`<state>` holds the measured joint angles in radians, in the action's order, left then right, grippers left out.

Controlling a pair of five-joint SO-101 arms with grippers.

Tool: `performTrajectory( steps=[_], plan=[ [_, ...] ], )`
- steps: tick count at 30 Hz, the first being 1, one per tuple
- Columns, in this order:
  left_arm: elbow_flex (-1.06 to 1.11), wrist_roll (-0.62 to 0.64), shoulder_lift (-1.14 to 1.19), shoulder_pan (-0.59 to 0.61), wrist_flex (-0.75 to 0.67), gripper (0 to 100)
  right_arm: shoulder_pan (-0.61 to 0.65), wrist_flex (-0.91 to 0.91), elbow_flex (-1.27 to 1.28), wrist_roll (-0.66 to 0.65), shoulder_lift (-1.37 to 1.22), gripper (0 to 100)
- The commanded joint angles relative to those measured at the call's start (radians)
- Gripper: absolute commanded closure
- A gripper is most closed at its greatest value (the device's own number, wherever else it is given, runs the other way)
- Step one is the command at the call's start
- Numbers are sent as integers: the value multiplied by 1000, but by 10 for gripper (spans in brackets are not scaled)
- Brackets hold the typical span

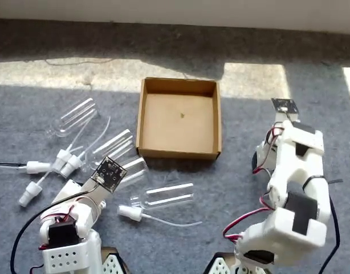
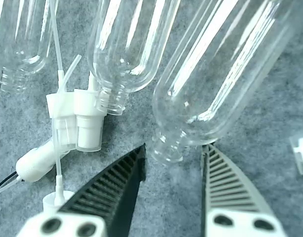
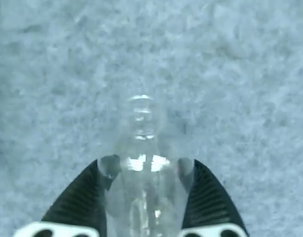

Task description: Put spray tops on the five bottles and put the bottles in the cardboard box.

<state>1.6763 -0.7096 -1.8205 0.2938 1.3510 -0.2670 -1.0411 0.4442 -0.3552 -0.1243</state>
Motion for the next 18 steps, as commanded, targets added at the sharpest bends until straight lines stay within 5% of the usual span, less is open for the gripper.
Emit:
performTrajectory(
  steps=[1, 18],
  plan=[
    [19, -12, -4, -2, 55, 821, 12, -22, -142, 17, -104, 995],
    [19, -12, -4, -2, 55, 821, 8, -153, -226, 11, -62, 826]
  ],
)
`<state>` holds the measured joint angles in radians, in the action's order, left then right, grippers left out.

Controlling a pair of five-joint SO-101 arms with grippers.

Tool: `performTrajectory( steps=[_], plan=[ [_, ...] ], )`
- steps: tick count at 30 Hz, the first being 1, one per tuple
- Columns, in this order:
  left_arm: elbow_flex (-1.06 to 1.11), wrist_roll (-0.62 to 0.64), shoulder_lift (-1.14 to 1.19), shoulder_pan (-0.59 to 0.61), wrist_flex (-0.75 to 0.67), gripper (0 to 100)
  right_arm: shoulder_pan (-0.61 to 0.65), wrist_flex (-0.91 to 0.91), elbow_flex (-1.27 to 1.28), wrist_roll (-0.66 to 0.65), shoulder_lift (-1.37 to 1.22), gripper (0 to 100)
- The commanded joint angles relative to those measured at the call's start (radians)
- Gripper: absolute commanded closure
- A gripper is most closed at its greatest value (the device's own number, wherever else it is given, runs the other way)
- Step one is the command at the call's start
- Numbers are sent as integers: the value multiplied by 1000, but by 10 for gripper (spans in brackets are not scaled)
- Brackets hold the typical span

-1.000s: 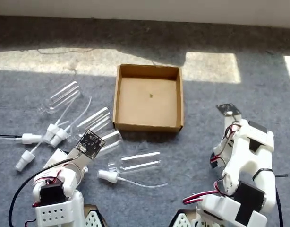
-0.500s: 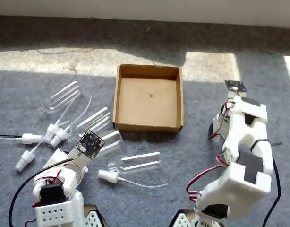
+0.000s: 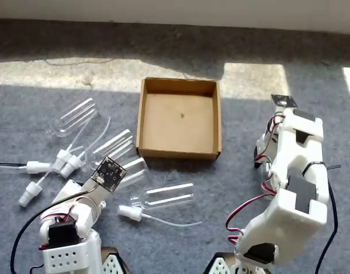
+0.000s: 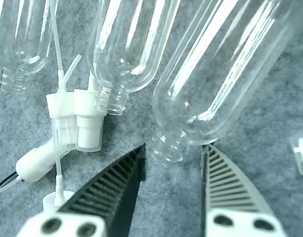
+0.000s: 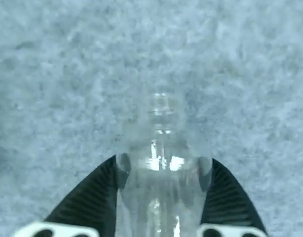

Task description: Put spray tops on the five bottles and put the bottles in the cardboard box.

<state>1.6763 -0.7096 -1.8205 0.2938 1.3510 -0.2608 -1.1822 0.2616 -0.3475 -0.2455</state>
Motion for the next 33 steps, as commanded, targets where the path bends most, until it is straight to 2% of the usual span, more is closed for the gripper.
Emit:
performTrajectory(
  steps=[1, 7, 28, 33],
  plan=[
    [19, -12, -4, -2, 55, 821, 4, -12, -44, 3, 59, 813],
    [19, -12, -4, -2, 55, 821, 7, -12, -48, -54, 64, 732],
    [19, -12, -4, -2, 55, 821, 38, 54, -85, -52, 56, 732],
    [19, -12, -4, -4, 55, 821, 39, 53, -82, -52, 56, 854]
  ],
)
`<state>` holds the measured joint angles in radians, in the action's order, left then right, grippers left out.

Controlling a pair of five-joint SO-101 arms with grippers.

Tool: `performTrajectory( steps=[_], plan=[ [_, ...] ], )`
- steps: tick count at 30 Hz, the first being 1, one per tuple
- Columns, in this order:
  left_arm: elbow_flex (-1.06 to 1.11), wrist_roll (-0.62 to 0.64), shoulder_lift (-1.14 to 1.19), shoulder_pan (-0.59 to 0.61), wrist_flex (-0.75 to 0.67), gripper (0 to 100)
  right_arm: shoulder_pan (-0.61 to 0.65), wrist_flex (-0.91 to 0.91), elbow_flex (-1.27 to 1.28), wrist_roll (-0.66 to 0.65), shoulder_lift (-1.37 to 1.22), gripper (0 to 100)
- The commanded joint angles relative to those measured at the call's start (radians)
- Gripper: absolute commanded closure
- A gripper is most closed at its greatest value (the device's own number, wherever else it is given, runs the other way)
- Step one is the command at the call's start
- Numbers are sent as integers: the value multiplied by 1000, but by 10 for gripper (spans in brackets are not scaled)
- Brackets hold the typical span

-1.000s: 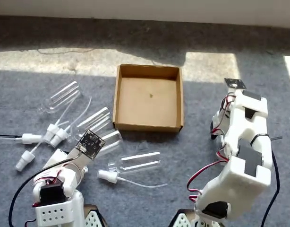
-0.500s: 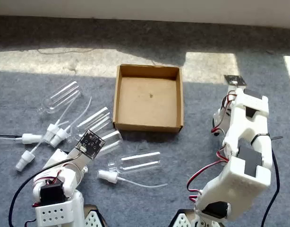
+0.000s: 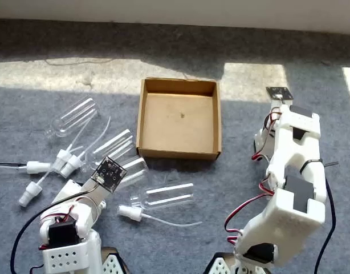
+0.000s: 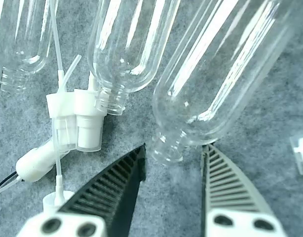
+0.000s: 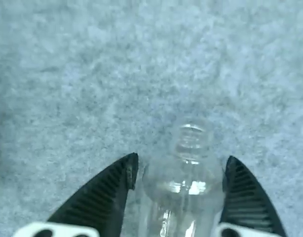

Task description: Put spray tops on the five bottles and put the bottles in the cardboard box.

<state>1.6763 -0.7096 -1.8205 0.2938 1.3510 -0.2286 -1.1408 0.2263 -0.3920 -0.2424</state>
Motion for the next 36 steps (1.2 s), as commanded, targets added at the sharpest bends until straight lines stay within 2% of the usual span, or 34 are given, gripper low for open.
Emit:
performTrajectory(
  steps=[1, 9, 14, 17, 21, 24, 30, 32, 36],
  plan=[
    [19, -12, -4, -4, 55, 821, 7, 12, -47, -9, 53, 882],
    [19, -12, -4, -1, 55, 821, -33, -27, -51, -3, 64, 995],
    [19, -14, -4, -5, 49, 821, -47, -117, -154, -2, 128, 994],
    [18, -14, -4, 2, -41, 821, -47, -147, -174, -2, 236, 994],
    [-1, -6, -4, 2, -78, 822, -41, -148, -156, 44, 429, 994],
    [-91, 11, -4, 31, -55, 822, -41, -104, -45, 55, 564, 994],
    [-400, 130, 13, 107, -38, 819, -38, 54, 234, 60, 762, 994],
    [-496, 146, 82, 117, -11, 818, -24, 88, 315, 55, 800, 994],
    [-699, 155, 361, 120, 44, 818, 15, 110, 427, 54, 839, 994]
  ],
)
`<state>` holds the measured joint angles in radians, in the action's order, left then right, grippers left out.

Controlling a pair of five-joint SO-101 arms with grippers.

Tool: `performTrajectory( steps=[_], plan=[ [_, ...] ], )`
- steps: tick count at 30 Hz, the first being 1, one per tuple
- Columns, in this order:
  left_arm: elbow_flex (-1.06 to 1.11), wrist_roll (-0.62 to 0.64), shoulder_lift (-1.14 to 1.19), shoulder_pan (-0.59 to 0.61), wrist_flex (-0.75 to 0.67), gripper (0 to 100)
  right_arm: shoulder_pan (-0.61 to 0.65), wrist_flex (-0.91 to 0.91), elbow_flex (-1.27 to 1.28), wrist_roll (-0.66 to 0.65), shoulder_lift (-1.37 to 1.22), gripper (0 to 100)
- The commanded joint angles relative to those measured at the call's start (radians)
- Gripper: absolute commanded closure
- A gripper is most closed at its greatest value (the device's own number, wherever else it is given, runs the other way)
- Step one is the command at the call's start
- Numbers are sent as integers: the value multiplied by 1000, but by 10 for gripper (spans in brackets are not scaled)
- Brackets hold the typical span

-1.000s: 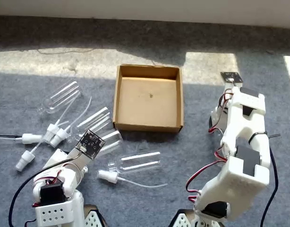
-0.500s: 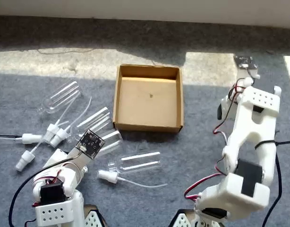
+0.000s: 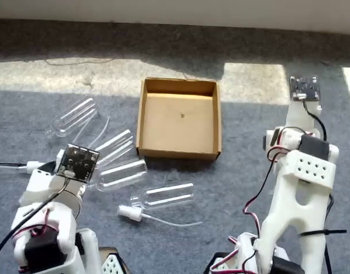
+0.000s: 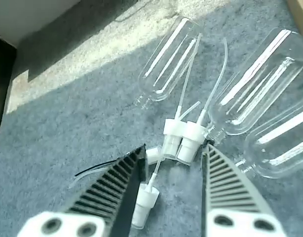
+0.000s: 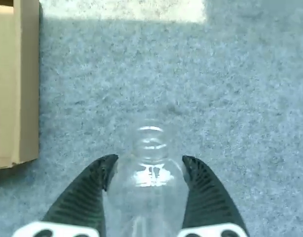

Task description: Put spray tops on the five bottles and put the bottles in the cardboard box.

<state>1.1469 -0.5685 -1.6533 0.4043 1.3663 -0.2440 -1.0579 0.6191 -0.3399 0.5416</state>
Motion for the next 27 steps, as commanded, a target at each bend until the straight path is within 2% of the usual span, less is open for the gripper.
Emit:
performTrajectory(
  steps=[1, 6, 9, 13, 20, 21, 23, 27],
  plan=[
    [-222, 32, 278, 13, 40, 818, 38, 27, 51, 2, 62, 994],
    [-432, 94, 679, 97, 72, 818, 51, 28, 68, 3, 85, 994],
    [-516, 115, 840, 173, 75, 818, 51, 28, 73, 2, 108, 994],
    [-532, 83, 934, 180, 72, 818, 53, 25, 74, 2, 122, 994],
    [-590, 149, 1033, 251, -2, 818, 54, 27, 125, 0, 127, 994],
    [-590, 124, 1040, 234, 6, 818, 58, 27, 133, 0, 124, 994],
    [-590, -20, 1041, 154, 80, 818, 64, 27, 140, -32, 119, 994],
    [-588, -327, 1041, -127, 313, 819, 79, 27, 140, -69, 119, 994]
  ],
)
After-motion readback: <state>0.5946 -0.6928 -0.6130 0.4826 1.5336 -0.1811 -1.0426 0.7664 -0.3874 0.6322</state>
